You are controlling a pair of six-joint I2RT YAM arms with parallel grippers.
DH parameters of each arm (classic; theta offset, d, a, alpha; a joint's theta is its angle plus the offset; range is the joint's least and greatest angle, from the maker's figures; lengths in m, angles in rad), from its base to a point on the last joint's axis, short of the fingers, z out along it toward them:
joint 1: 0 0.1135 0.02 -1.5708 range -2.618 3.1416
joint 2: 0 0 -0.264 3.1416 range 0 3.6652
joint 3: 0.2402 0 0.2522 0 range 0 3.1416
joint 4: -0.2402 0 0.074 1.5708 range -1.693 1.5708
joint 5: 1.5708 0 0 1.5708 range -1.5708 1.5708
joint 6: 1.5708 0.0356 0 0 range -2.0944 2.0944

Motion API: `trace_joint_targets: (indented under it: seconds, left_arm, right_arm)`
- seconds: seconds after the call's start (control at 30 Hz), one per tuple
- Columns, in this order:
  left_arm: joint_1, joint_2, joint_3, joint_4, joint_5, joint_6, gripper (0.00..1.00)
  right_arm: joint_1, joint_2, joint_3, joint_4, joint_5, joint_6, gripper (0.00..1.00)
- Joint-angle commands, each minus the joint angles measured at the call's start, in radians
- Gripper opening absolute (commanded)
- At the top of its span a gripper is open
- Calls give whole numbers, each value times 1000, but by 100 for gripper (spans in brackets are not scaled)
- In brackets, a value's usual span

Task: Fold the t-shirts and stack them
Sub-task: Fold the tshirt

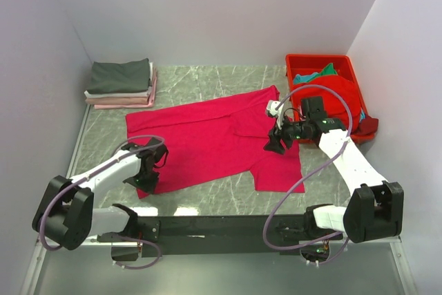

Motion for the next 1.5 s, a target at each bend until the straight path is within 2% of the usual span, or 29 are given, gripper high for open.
trace_joint_targets:
  seconds: [0.0, 0.13, 0.17, 0.27, 0.33, 0.43, 0.53, 0.6, 0.77, 1.2, 1.3, 1.33, 1.37, 1.47]
  left_arm:
    - [38, -14, 44, -23, -72, 33, 20]
    - [41, -35, 38, -41, -35, 35, 28]
    - [40, -55, 34, -44, -23, 35, 39]
    - [41, -96, 20, -76, 23, 24, 54]
    - [40, -116, 17, -84, 45, 24, 54]
    - [40, -138, 23, -104, 42, 6, 50]
    - [44, -103, 41, -109, 19, 10, 43]
    - [63, -52, 35, -84, 29, 27, 42]
    - [76, 74, 18, -46, 71, 72, 42]
    - [87, 124, 3, 17, 51, 122, 42]
    - [89, 120, -5, 28, 48, 127, 30]
    - [87, 112, -6, 31, 46, 133, 22]
    - [89, 108, -6, 32, 36, 136, 20]
    - [87, 88, 21, 10, -10, 153, 7]
  right_arm:
    - [-8, 1, 53, -16, -18, -14, 64]
    - [-9, 3, 52, -16, -12, -15, 64]
    - [-8, 4, 52, -14, -12, -14, 64]
    - [-9, 9, 55, -19, -15, -17, 64]
    - [-9, 9, 56, -19, -16, -15, 64]
    - [-9, 11, 61, -22, -20, -17, 64]
    - [-8, 8, 59, -22, -20, -17, 64]
    - [-8, 5, 58, -21, -18, -20, 64]
    - [-16, -3, 52, -19, -20, -21, 64]
    - [-31, 8, 61, -37, -33, -34, 64]
    - [-29, 8, 65, -45, -33, -35, 64]
    - [-31, 8, 65, -45, -33, -34, 64]
    - [-31, 6, 70, -50, -33, -34, 64]
    - [-29, 8, 79, -57, -30, -32, 64]
